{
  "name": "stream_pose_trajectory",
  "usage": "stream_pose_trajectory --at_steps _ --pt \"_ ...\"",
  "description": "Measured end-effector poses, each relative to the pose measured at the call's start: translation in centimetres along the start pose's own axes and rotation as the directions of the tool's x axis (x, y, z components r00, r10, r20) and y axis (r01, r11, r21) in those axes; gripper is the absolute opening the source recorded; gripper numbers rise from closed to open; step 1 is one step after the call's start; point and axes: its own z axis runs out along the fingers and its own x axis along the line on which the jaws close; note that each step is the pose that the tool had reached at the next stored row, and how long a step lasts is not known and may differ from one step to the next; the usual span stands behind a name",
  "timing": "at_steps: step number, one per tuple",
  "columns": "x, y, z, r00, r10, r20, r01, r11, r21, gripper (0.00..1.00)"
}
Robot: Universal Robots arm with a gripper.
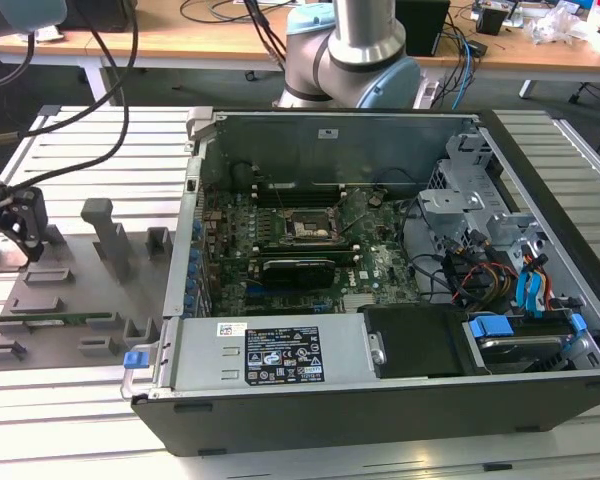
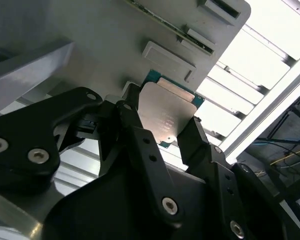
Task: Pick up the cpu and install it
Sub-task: 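Pick up the cpu and move it towards the insertion slot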
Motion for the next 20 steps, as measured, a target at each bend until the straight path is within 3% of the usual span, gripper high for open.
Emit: stream_pose_trajectory --at_steps 3,20 --pt "-0.01 0.00 -0.43 1.0000 0.000 0.0000 0.000 1.0000 0.0000 0.55" --pt "-0.09 0.05 -4.60 1.0000 0.000 0.0000 0.000 1.0000 -0.0001 0.55"
